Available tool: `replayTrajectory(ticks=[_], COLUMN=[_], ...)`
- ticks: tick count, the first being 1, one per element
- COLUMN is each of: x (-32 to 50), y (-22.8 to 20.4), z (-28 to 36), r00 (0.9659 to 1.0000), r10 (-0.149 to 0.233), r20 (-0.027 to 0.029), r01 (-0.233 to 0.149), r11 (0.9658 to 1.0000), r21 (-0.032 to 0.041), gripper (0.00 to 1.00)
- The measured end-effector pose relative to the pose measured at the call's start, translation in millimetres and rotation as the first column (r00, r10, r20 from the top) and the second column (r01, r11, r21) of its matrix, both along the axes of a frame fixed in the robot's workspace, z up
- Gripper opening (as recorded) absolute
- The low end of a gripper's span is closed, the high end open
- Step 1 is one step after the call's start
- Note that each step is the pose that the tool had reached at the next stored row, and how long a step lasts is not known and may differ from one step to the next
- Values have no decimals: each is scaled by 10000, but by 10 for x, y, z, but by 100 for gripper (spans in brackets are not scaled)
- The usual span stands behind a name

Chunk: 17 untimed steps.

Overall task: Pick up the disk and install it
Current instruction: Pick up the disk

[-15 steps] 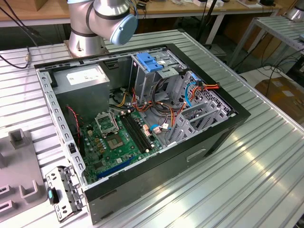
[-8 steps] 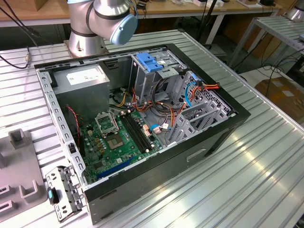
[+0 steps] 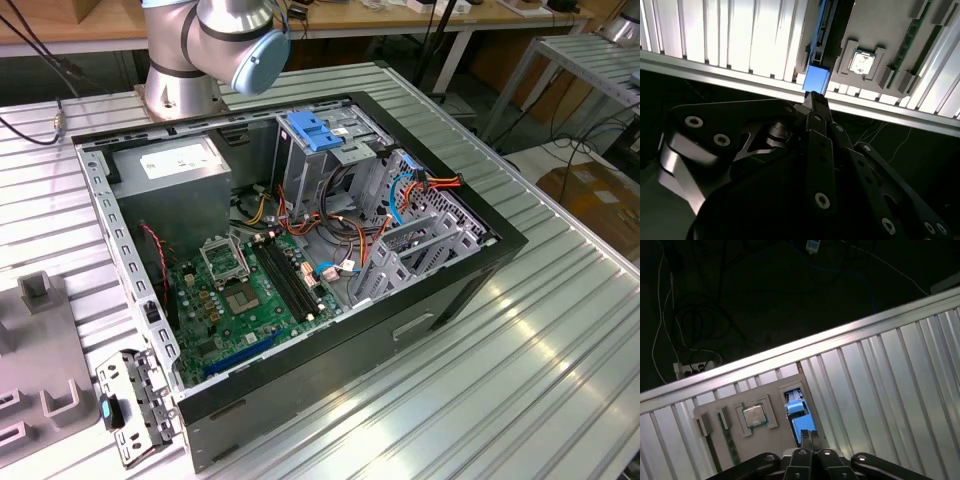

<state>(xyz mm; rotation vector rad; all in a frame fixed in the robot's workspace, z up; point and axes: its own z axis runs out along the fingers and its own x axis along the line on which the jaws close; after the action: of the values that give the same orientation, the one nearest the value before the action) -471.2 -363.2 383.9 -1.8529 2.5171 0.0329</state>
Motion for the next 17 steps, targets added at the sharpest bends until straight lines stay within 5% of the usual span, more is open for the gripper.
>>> replayTrajectory(ticks=[5,9,10,17], x=[0,0,0,0], y=[0,0,0,0], z=[-2,-2,-2,-2], r00=[9934,9676,9650,9644], r10=[1149,2523,2622,2644], r20=[0,-1,-1,-1], r01=[-1149,-2523,-2622,-2644], r11=[9934,9676,9650,9644], r21=[-1,-4,-4,-5], gripper=[11,11,11,11])
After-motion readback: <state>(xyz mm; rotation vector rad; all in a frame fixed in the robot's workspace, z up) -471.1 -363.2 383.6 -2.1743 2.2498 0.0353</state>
